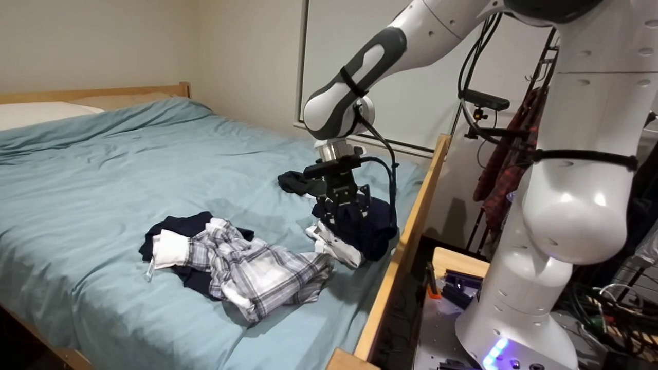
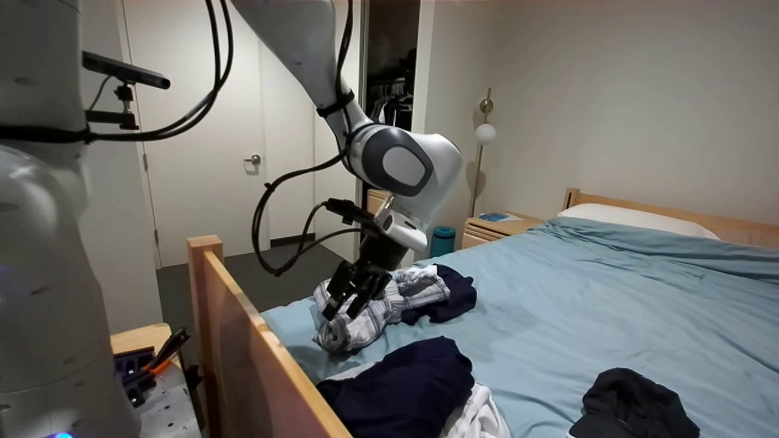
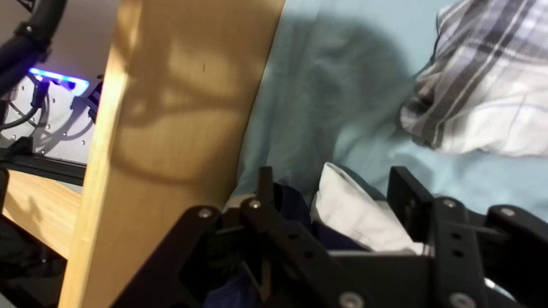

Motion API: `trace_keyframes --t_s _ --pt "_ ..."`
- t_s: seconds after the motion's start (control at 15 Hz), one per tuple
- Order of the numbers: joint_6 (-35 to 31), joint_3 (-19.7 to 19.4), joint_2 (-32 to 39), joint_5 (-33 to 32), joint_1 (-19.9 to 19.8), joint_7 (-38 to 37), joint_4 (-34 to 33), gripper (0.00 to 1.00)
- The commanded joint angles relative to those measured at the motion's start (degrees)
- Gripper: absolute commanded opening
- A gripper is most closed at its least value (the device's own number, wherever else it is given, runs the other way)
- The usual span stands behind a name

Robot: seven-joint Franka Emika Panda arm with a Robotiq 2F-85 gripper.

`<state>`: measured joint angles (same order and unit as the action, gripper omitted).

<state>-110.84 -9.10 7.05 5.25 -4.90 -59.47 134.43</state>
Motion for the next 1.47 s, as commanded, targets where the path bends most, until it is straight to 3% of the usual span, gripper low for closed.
trace_keyframes --t_s 0.0,0.27,0.53,0.87,1.13,1.27,1.33,1.4 --pt "4.6 3.9 -1.9 -0.3 2.8 4.4 -0.9 0.98" --pt "8.6 8.0 -5.5 -3.4 6.7 6.0 -2.8 1.00" --pt "12.6 10.8 -10.1 -13.4 9.0 5.6 -5.3 1.00" --pt "18.1 14.4 -9.6 -20.8 10.4 13.2 -12.0 1.00" --pt "17.6 16.0 -7.1 -28.2 11.4 20.1 -18.1 1.00" --pt "13.8 16.2 -5.8 -31.8 11.5 23.1 -21.0 1.00" --pt "15.4 16.1 -8.0 -28.8 11.5 19.5 -17.8 1.00" --pt "14.6 16.1 -7.4 -30.0 11.7 20.6 -19.1 1.00"
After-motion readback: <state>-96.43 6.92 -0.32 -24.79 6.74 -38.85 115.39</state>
